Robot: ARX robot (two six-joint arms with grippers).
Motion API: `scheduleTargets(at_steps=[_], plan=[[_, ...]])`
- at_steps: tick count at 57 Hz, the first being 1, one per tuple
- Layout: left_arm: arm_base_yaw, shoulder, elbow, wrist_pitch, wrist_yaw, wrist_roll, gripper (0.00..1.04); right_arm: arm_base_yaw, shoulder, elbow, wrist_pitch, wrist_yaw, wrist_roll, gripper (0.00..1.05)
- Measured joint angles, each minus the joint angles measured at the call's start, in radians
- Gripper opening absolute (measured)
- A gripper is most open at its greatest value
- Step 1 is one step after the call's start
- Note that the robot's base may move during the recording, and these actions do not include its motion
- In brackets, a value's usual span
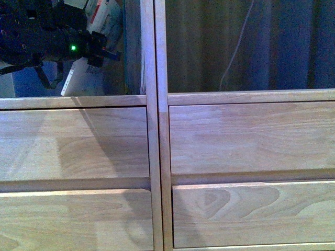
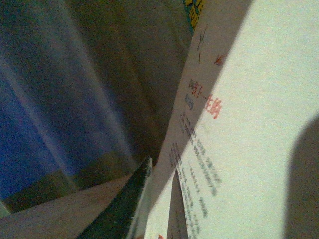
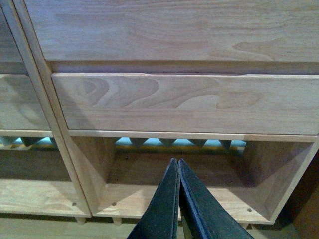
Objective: Organize books on shelf
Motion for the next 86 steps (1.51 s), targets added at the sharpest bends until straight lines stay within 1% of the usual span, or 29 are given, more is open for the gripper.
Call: scheduleTargets(at_steps=[13, 19, 20, 21, 22, 26, 37, 43, 50, 55, 61, 66, 70, 71, 72, 73, 74, 76, 78, 82, 86], plan=[[-0.007, -0.045, -0.121, 0.055, 0.019, -0.028, 0.72, 0.0, -0.039, -0.027, -0.001, 0.002, 0.0, 0.03], [-0.013, -0.124, -0.245, 0.113, 0.045, -0.042, 0.93, 0.0, -0.041, -0.027, -0.001, 0.001, 0.0, 0.03], [-0.013, -0.132, -0.255, 0.116, 0.047, -0.047, 0.95, 0.0, -0.042, -0.027, -0.001, 0.001, 0.0, 0.03], [-0.013, -0.158, -0.288, 0.127, 0.05, -0.055, 0.99, 0.0, -0.042, -0.027, -0.001, 0.002, 0.0, 0.03], [-0.013, -0.166, -0.299, 0.13, 0.053, -0.058, 0.99, 0.0, -0.042, -0.027, -0.001, 0.002, 0.0, 0.03], [-0.013, -0.223, -0.37, 0.16, 0.071, -0.084, 0.97, 0.0, -0.042, -0.027, -0.001, 0.002, 0.0, 0.03], [0.003, -0.435, -0.628, 0.24, 0.106, -0.111, 0.97, 0.0, -0.042, -0.027, -0.001, 0.002, 0.0, 0.03], [0.034, -0.562, -0.765, 0.261, 0.108, -0.129, 0.97, 0.0, -0.042, -0.027, -0.001, 0.002, 0.0, 0.03], [0.093, -0.747, -0.938, 0.268, 0.12, -0.192, 0.97, 0.0, -0.042, -0.027, -0.001, 0.002, 0.0, 0.03], [0.138, -0.902, -1.081, 0.282, 0.159, -0.237, 0.97, 0.0, -0.042, -0.027, -0.001, 0.002, 0.0, 0.03], [0.202, -1.137, -1.287, 0.264, 0.245, -0.285, 0.97, 0.0, -0.042, -0.027, -0.001, 0.002, 0.0, 0.03], [0.246, -1.3, -1.418, 0.18, 0.316, -0.321, 0.97, 0.0, -0.042, -0.027, -0.001, 0.002, 0.0, 0.03], [0.278, -1.426, -1.513, 0.083, 0.375, -0.345, 0.97, 0.0, -0.042, -0.027, -0.001, 0.002, 0.0, 0.03], [0.283, -1.461, -1.534, 0.051, 0.372, -0.348, 0.97, 0.0, -0.042, -0.027, -0.001, 0.002, 0.0, 0.03], [0.272, -1.498, -1.545, -0.01, 0.335, -0.346, 0.94, 0.0, -0.043, -0.027, -0.001, 0.002, 0.0, 0.03], [0.252, -1.531, -1.55, -0.077, 0.251, -0.347, 0.91, 0.0, -0.043, -0.027, -0.001, 0.001, 0.0, 0.03], [0.241, -1.548, -1.551, -0.109, 0.219, -0.347, 0.89, 0.0, -0.043, -0.027, -0.001, 0.001, 0.0, 0.03], [0.201, -1.606, -1.561, -0.219, 0.098, -0.348, 0.82, 0.0, -0.043, -0.027, -0.001, 0.002, 0.0, 0.03], [0.185, -1.64, -1.573, -0.272, 0.041, -0.347, 0.77, 0.0, -0.043, -0.027, -0.001, 0.003, 0.0, 0.03], [0.174, -1.675, -1.607, -0.301, -0.024, -0.348, 0.65, 0.0, -0.043, -0.027, -0.001, 0.002, 0.0, 0.03], [0.173, -1.693, -1.636, -0.301, -0.033, -0.349, 0.54, 0.0, -0.043, -0.027, -0.001, 0.001, 0.0, 0.03]])
